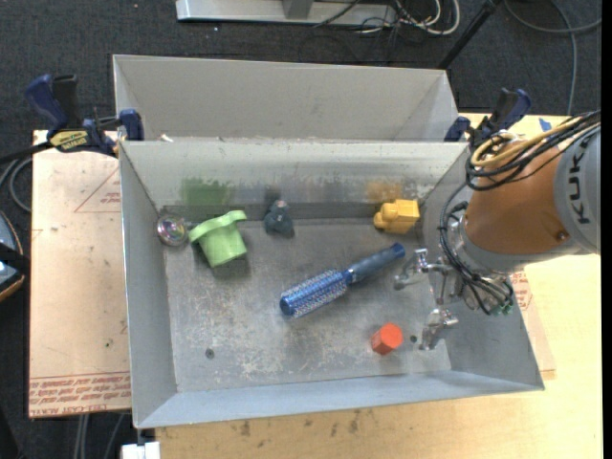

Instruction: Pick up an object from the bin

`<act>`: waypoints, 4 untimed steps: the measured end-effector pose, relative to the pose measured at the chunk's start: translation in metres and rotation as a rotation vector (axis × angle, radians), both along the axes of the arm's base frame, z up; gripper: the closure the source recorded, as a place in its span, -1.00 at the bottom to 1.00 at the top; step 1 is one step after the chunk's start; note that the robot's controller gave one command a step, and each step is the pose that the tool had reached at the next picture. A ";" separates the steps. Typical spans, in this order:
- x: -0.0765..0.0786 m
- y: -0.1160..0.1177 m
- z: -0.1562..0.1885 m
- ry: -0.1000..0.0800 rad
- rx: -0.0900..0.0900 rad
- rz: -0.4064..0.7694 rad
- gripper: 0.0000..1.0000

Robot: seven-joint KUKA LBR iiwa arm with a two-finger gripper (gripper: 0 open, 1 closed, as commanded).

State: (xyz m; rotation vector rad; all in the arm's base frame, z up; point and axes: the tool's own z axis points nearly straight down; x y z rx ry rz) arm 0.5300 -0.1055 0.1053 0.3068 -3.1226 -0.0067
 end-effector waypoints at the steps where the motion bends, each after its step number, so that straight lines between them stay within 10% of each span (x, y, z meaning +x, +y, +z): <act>1: -0.020 0.059 -0.032 -0.014 -0.006 0.035 -1.00; 2: -0.017 0.058 -0.028 -0.021 -0.004 0.033 1.00; 4: -0.002 0.070 0.134 -0.015 -0.004 0.093 1.00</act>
Offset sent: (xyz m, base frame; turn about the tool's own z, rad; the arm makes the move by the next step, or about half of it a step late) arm -0.0233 0.0577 -0.0353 -0.0324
